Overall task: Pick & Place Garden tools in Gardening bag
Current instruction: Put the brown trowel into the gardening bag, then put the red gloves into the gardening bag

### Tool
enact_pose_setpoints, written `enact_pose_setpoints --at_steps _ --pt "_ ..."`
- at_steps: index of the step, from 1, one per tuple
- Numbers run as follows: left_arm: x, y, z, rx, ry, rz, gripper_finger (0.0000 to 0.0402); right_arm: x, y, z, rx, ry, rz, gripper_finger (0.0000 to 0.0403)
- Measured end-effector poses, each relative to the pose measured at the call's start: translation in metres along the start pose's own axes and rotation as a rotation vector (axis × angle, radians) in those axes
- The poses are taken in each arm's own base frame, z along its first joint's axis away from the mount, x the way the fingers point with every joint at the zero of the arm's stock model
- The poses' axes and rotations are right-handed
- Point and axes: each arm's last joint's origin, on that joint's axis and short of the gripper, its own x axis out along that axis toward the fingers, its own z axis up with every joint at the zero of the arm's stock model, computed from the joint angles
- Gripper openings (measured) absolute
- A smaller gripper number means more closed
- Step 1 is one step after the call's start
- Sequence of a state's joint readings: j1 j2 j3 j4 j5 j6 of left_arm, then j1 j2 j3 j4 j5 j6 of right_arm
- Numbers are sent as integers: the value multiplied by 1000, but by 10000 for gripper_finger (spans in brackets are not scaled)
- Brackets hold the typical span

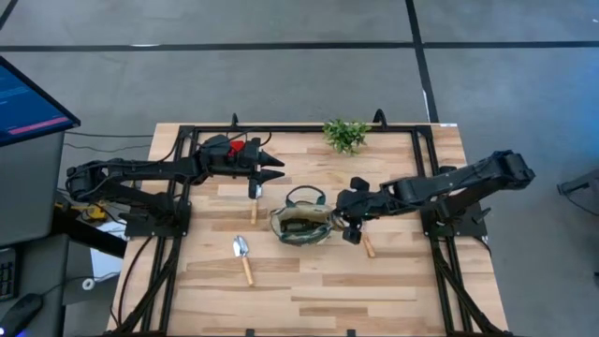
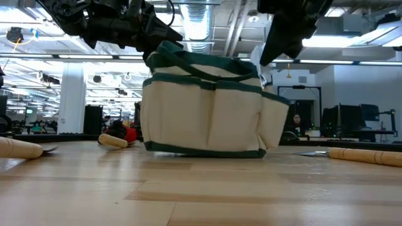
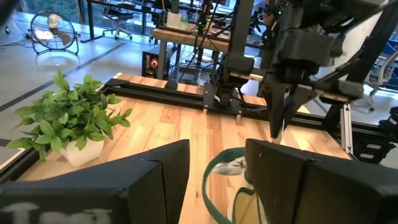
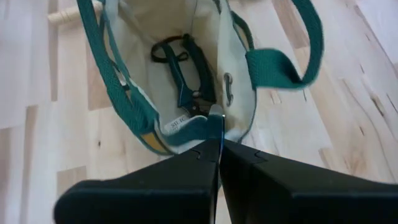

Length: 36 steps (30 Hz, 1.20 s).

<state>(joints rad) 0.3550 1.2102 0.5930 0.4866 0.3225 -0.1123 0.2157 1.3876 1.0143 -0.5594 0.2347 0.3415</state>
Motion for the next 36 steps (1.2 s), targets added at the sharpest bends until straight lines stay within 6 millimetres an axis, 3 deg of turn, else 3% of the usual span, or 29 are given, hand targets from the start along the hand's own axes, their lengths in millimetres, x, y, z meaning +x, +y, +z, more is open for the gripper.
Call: enact_pose_setpoints --at_steps 6,15,29,36 --pt "0 0 0 0 0 0 144 8 1 -1 -12 18 -6 0" --pt "0 0 0 0 0 0 144 -15 -4 -1 6 -29 27 8" --pt "0 0 0 0 0 0 144 -27 -5 2 7 -52 47 100" --pt "0 0 0 0 0 0 144 -56 -5 23 -39 -75 56 118"
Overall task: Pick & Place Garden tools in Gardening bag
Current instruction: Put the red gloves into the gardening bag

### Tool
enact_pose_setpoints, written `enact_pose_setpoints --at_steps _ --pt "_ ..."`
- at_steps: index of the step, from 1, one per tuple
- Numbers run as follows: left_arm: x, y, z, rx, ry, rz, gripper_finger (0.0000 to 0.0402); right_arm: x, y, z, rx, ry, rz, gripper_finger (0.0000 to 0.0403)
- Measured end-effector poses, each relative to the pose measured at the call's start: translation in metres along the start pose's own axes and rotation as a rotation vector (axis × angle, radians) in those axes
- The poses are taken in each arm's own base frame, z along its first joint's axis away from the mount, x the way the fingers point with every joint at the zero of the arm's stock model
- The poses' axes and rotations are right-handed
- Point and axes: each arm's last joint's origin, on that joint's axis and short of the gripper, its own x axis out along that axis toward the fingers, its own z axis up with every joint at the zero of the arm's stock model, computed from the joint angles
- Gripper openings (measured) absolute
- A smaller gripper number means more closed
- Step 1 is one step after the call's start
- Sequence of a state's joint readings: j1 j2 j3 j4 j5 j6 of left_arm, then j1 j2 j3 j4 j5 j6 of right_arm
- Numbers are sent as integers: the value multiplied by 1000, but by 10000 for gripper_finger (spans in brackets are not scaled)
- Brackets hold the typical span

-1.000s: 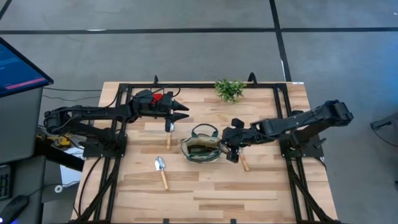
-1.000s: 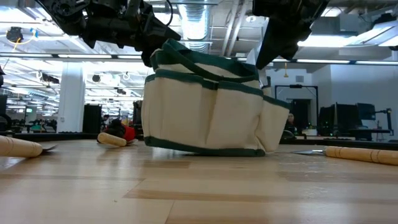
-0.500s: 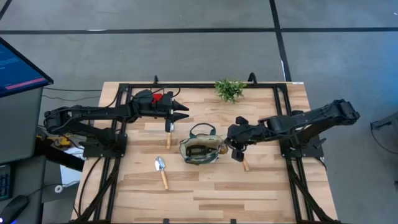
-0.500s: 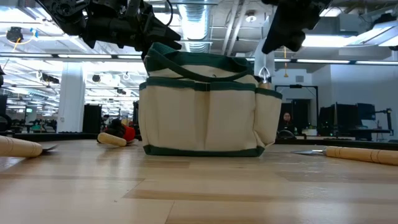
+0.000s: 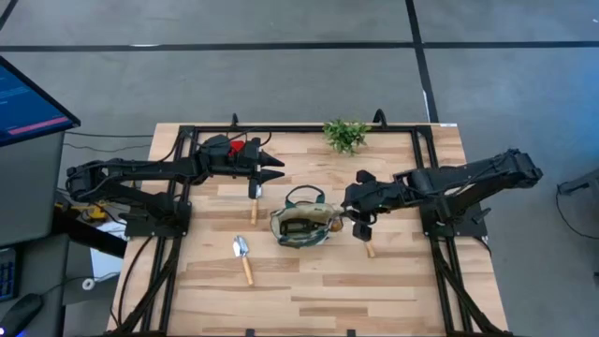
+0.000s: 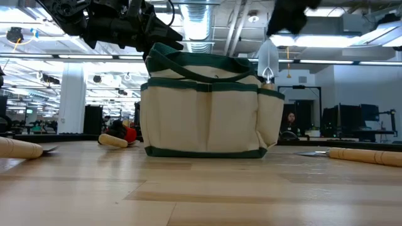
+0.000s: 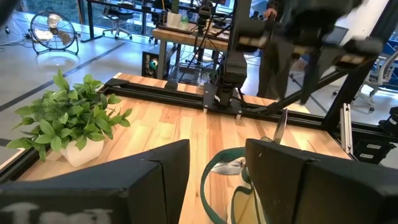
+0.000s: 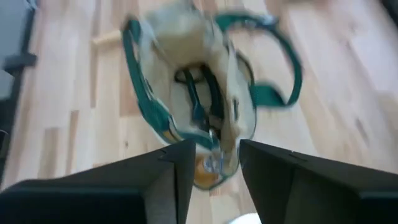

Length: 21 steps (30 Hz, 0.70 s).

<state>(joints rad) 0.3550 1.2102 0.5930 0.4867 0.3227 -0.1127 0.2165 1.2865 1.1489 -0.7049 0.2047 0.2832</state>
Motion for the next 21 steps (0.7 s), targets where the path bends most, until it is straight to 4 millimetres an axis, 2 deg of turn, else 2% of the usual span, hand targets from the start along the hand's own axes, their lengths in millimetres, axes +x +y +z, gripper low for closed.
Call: enact_pose_setpoints --at_steps 7,13,17,21 --pt "0 0 0 0 0 0 144 -22 0 20 -69 -48 5 115" --pt "-5 -2 6 9 -28 -3 144 -33 -5 19 -75 3 -113 97" --pt "-23 -8 18 26 -49 1 144 -39 -11 11 -51 70 -212 77" --pt "-47 -14 28 75 -48 19 140 -44 -14 5 -14 78 -230 56"
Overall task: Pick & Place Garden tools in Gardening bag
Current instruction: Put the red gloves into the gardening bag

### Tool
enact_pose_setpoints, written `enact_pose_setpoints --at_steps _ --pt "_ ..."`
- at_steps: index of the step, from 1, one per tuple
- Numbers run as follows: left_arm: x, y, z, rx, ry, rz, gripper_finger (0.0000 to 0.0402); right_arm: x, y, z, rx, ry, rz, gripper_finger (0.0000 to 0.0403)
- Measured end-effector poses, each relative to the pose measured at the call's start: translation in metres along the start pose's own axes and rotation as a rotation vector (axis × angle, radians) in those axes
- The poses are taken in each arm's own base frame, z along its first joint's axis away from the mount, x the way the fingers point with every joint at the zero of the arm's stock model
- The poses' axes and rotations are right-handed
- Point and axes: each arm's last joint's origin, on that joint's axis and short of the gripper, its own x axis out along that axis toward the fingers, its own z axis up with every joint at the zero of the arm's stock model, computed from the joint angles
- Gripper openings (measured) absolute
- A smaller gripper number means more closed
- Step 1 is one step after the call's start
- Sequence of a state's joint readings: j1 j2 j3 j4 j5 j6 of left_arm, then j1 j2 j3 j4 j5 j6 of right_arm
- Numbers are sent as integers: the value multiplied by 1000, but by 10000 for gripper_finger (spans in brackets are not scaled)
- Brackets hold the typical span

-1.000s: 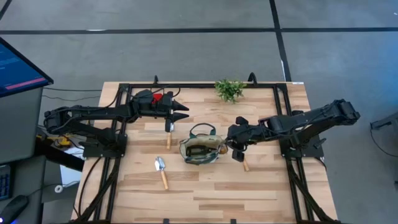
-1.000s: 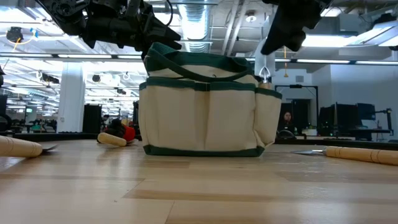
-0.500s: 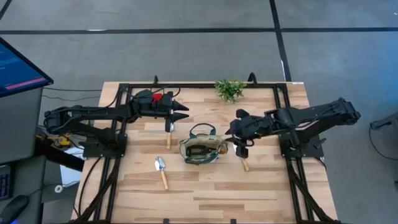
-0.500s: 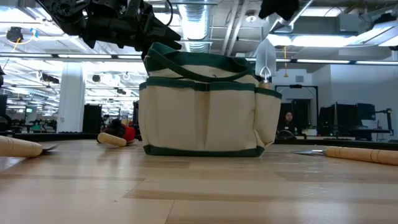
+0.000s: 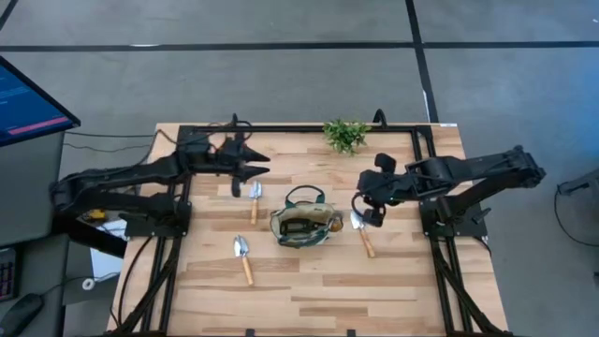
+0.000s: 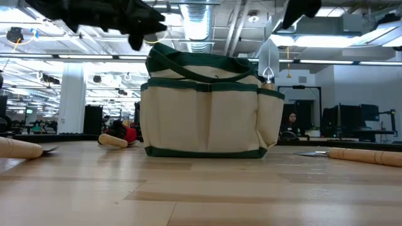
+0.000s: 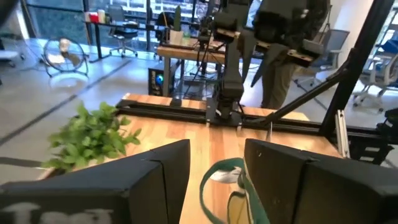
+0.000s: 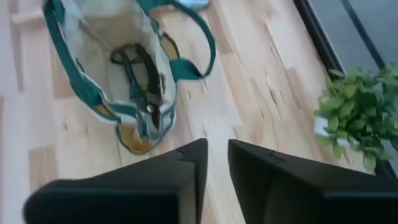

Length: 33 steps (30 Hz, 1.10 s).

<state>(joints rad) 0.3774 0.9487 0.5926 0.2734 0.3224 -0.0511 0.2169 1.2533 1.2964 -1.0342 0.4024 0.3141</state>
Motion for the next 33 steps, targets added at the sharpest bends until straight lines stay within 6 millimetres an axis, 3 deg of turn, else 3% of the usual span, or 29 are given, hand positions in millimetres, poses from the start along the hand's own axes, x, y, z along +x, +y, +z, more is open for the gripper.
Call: enact_pose_setpoints --at_steps 6,10,18,22,27,33 --pt "-33 -10 10 28 7 14 103 -11 -6 -2 13 -73 -46 10" --pt "-44 -12 10 44 27 59 68 -25 -11 -3 10 -146 -78 6" --pt "-51 11 -10 -27 213 622 4 -41 -17 -6 8 -235 -142 2" --pt "-42 18 -17 -65 259 649 19 -40 -16 -6 -16 -228 -142 3" --pt "-32 23 -40 -66 466 650 72 -36 -14 -5 -36 -209 -148 1" --pt "-26 24 -64 160 763 543 132 -36 -14 -7 -46 -194 -147 1"
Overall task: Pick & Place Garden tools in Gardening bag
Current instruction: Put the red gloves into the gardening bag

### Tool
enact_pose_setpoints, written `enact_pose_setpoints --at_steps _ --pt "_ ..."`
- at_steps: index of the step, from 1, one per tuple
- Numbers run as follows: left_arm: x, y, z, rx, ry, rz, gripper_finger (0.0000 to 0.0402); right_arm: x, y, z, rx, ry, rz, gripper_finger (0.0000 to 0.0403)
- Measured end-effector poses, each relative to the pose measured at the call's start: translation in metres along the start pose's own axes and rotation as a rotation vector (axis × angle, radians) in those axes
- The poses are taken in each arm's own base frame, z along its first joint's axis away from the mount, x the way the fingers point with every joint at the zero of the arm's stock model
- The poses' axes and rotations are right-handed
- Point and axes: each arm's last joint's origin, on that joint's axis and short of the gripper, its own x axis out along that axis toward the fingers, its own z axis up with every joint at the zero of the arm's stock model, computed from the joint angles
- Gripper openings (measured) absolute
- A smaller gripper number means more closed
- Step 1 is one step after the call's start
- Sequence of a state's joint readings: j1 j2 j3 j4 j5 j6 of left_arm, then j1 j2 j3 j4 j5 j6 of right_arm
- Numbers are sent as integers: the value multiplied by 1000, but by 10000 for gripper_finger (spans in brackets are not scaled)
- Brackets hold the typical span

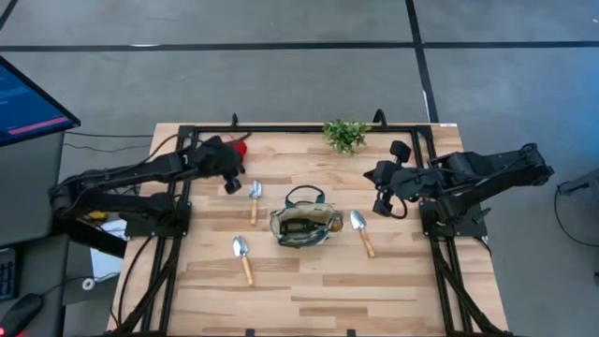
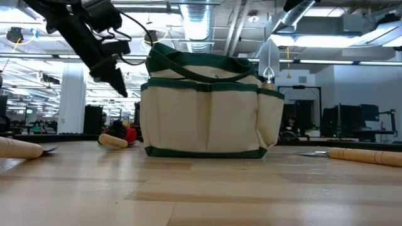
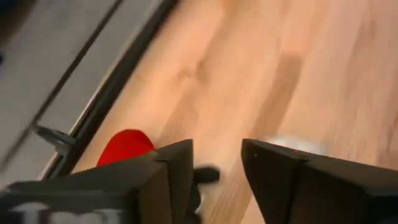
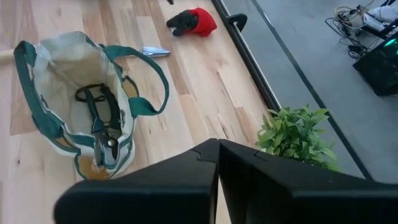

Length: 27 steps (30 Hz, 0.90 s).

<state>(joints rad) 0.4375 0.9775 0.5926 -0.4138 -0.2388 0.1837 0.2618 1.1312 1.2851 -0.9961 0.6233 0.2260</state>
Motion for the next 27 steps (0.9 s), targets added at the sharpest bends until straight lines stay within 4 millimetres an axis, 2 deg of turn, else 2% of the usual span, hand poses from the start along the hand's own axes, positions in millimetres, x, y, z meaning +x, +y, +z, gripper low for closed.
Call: enact_pose_setpoints --at_steps 5,11,15,22,27 --pt "2 -1 -7 167 79 -16 157 0 0 0 3 0 2 1" --pt "3 -2 -8 198 92 -23 170 1 1 0 2 3 5 1" --pt "9 3 -10 202 153 94 180 1 1 0 2 2 5 1" --pt "39 8 -17 177 276 75 205 1 1 0 1 2 5 1" --pt "60 11 -14 150 250 101 207 1 1 0 0 2 5 1"
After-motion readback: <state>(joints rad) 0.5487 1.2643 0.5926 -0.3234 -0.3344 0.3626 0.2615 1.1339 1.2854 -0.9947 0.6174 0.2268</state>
